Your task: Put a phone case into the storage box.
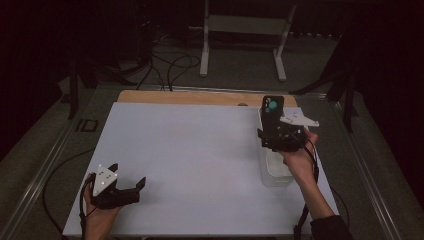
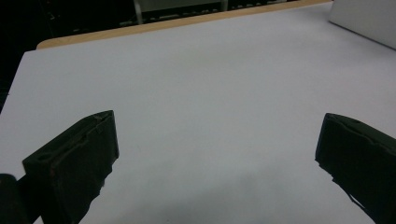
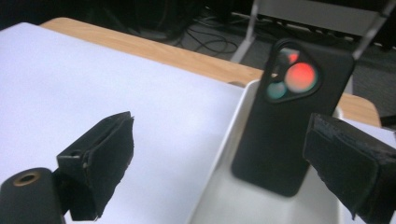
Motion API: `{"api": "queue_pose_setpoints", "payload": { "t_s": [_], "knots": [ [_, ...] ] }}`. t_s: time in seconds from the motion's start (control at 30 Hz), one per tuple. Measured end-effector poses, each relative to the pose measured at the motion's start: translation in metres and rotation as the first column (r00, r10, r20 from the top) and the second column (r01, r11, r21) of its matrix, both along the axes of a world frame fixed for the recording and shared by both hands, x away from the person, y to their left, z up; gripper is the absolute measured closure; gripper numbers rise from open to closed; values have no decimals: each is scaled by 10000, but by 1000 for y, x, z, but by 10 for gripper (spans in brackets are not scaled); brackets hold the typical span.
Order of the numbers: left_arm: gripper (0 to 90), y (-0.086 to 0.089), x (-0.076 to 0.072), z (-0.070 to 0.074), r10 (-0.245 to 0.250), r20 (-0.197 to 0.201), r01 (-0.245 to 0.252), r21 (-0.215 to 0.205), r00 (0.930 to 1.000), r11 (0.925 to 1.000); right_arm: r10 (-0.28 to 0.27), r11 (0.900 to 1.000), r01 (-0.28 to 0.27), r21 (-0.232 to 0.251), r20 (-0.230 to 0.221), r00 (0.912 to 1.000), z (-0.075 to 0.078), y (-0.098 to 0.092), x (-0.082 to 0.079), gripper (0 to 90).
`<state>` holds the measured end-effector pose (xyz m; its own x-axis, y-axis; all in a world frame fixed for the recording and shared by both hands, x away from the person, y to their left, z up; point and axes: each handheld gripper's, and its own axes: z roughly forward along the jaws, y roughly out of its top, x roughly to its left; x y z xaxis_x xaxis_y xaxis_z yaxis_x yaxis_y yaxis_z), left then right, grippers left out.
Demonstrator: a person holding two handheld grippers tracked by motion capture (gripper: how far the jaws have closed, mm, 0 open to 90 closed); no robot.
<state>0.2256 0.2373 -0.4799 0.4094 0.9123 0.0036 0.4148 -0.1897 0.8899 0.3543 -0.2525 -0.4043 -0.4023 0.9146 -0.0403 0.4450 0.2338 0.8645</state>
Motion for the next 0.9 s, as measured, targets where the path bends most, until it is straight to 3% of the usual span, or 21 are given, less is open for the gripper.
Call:
{"api": "queue_pose_setpoints", "payload": {
  "t_s": [0.1,0.2,0.5,0.9],
  "knots": [
    [0,0,0,1,-43,18,43,-18,10000,10000,251,9997,-251,76,91,9996,-3,0,-11,88],
    [0,0,-1,3,-148,135,148,-52,9998,9999,580,9977,-592,330,369,9976,-11,-1,-34,88],
    [0,0,-4,8,-408,420,412,-90,9983,9991,1239,9886,-1320,730,1066,9866,-35,-8,-69,88],
    [0,1,-7,11,-837,730,849,-143,9938,9963,1600,9714,-1891,1433,1928,9681,-51,-21,-94,88]
  ]
}}
